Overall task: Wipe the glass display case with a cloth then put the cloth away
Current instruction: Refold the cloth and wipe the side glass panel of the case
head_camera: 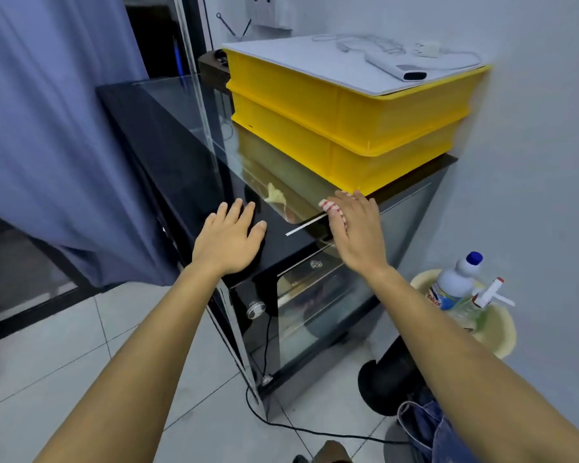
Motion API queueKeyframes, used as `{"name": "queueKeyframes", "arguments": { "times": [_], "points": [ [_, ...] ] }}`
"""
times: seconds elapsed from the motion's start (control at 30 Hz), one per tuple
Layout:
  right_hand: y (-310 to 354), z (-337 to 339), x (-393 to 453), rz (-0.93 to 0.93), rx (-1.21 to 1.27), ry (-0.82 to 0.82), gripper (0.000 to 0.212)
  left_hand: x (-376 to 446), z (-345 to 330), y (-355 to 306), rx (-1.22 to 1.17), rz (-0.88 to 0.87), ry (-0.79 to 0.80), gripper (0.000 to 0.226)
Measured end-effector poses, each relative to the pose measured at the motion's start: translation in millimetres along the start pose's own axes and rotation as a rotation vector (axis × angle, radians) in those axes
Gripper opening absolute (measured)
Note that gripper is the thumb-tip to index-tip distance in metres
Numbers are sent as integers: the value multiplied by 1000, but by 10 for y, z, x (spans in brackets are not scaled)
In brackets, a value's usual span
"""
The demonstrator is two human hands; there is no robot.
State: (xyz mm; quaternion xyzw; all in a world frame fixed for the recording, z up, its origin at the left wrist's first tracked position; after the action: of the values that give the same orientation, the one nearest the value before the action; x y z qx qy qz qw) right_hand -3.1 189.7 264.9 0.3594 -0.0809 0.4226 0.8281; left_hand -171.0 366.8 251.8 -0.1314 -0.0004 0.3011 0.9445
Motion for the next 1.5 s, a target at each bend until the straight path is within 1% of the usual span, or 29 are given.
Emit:
{"name": "queueKeyframes", "arguments": {
  "times": [0.1,0.23,0.3,0.37,0.43,0.53,0.63,0.77,0.87,1.07,1.17,1.23,1.3,1.33,1.4,1.47,1.5],
  "points": [
    [41,4,-6,-4,7,-16,42,-246,-24,-81,-12,36,-9,64],
    [-55,-21,10,63,-71,109,48,-334,-25,-152,-24,116,4,63],
    [-73,-59,21,86,-93,138,53,-371,-47,-188,-28,162,-19,63],
    [-75,-59,40,111,-92,129,56,-415,-58,-232,-11,199,-103,64],
    [-83,-51,63,123,-98,120,58,-433,-39,-241,-1,224,-138,64],
    [-87,-79,54,173,-151,138,64,-458,-9,-246,10,257,-135,65],
    [-109,-96,49,232,-171,176,70,-496,20,-288,34,286,-140,74],
    [-125,-64,31,308,-155,174,69,-524,23,-304,55,317,-148,77],
    [-144,-52,28,352,-150,148,66,-526,36,-304,62,329,-146,74],
    [-130,-23,5,340,-73,-24,56,-475,-7,-237,62,330,-134,74],
    [-122,-9,-7,342,-51,-93,50,-495,-4,-221,62,344,-185,72],
    [-106,-2,-33,360,-55,-122,48,-544,-41,-229,76,388,-214,68],
    [-91,29,-70,406,-52,-193,47,-569,-60,-226,84,436,-274,66],
    [-87,38,-113,434,-39,-232,48,-609,-55,-246,94,449,-338,65],
    [-27,-10,-225,497,-15,-287,49,-741,8,-366,174,425,-574,60],
    [51,-176,-387,571,-29,-309,53,-970,-11,-590,262,312,-871,45],
    [83,-276,-465,607,-30,-322,56,-1070,-110,-676,295,256,-987,39]
  ]
}}
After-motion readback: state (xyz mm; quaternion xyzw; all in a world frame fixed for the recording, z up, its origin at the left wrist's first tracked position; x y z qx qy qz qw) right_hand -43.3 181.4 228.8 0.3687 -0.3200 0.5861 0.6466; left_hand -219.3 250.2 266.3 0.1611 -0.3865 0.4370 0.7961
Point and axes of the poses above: each hand's wrist, its own x-axis towards the middle knuckle, its own z-axis out of the back of the hand, y = z × x, the point moved 10 cm from there along x, towards the middle knuckle, and after that the axes turned 3 degrees about y, right-handed, at the moved point
